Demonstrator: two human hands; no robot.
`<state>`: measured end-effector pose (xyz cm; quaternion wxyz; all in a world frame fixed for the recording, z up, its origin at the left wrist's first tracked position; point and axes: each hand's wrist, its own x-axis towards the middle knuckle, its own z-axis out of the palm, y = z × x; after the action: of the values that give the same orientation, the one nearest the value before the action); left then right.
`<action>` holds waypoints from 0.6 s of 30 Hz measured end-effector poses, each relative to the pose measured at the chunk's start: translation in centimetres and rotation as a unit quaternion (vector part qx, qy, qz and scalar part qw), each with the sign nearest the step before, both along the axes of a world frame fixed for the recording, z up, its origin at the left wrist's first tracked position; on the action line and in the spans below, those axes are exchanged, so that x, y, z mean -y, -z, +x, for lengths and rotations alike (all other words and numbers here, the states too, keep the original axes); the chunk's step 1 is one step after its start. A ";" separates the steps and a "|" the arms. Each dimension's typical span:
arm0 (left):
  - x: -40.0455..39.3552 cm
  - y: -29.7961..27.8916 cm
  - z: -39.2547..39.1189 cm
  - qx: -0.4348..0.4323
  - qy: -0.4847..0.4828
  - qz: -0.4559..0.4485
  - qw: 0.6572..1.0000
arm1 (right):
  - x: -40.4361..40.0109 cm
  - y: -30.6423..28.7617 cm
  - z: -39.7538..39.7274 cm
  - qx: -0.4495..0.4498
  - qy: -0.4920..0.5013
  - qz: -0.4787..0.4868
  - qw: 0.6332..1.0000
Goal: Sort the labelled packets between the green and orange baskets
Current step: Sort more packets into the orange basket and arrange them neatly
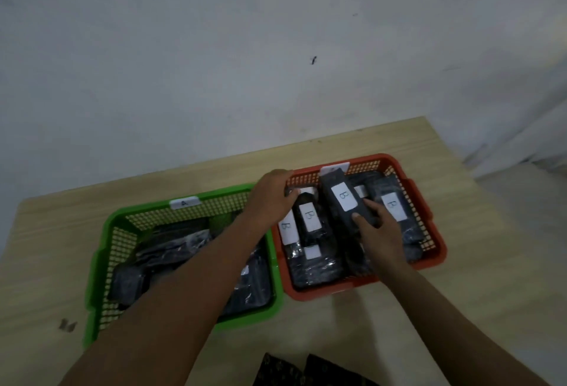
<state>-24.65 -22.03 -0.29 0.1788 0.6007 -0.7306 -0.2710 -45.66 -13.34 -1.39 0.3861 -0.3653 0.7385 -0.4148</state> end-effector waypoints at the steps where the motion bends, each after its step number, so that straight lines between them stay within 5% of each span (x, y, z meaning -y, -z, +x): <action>1: 0.8 0.4 -0.9 0.018 0.007 0.004 1.000 | 0.1 0.4 -0.6 -0.006 -0.009 0.009 1.000; 9: 4.9 2.4 -3.8 0.084 0.023 -0.006 0.996 | 1.6 2.3 -0.9 0.028 -0.055 0.030 0.998; 18: 6.2 3.5 -3.2 0.053 0.011 -0.008 0.998 | 1.5 3.8 -0.3 -0.146 -0.127 0.016 0.981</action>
<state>-27.88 -28.25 -3.77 0.1413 0.6044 -0.7480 -0.2352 -46.00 -14.81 -5.22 0.3297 -0.5060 0.7413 -0.2927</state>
